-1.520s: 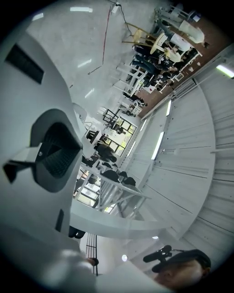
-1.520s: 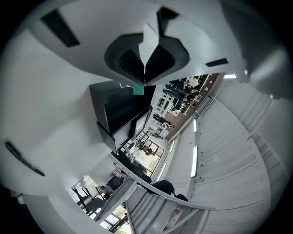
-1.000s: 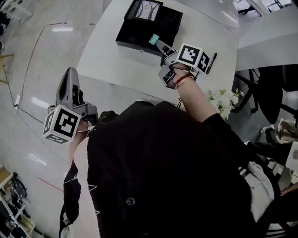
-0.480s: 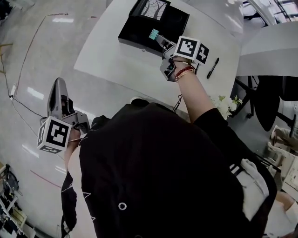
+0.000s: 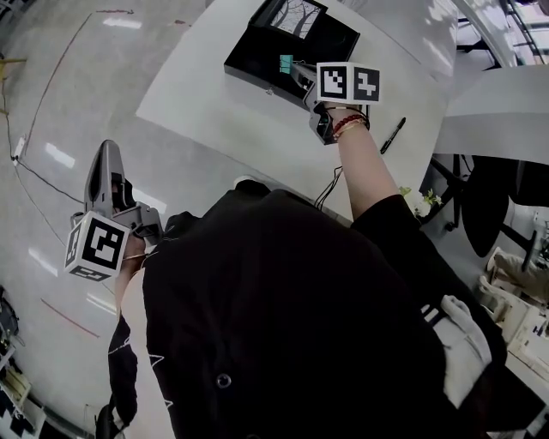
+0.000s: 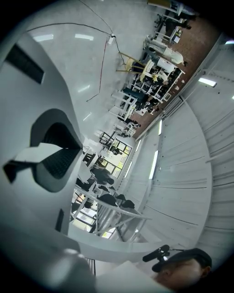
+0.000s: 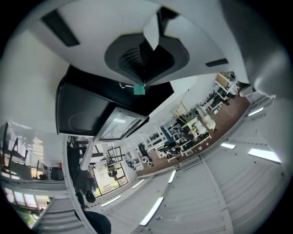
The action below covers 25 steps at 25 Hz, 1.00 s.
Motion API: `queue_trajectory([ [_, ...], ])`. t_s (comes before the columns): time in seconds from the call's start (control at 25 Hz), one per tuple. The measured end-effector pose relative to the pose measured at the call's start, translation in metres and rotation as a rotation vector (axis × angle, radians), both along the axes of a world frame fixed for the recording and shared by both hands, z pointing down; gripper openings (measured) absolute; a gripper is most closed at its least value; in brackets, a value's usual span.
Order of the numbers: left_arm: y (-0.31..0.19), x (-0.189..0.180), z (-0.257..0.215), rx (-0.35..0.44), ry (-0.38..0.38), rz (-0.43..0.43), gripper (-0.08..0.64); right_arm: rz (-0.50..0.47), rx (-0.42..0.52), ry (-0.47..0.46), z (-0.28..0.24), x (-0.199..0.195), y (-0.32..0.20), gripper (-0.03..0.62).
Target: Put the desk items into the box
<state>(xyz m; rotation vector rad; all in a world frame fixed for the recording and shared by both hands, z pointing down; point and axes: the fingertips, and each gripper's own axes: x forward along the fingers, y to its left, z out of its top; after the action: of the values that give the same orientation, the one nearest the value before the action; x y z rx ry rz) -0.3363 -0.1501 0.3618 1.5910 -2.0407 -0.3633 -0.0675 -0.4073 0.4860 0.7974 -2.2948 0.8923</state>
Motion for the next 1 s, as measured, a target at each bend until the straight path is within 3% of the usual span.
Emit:
queue_trajectory([
  [0.48,0.025,-0.012,-0.001,-0.012,-0.007,-0.069,0.011,-0.253,-0.038,0.202,0.022,-0.008,0.006,0.012],
  [1.0,0.032,-0.017,0.002,-0.024,-0.001,-0.096,0.011,-0.368,-0.054,0.308,0.041,-0.014,0.009,0.012],
])
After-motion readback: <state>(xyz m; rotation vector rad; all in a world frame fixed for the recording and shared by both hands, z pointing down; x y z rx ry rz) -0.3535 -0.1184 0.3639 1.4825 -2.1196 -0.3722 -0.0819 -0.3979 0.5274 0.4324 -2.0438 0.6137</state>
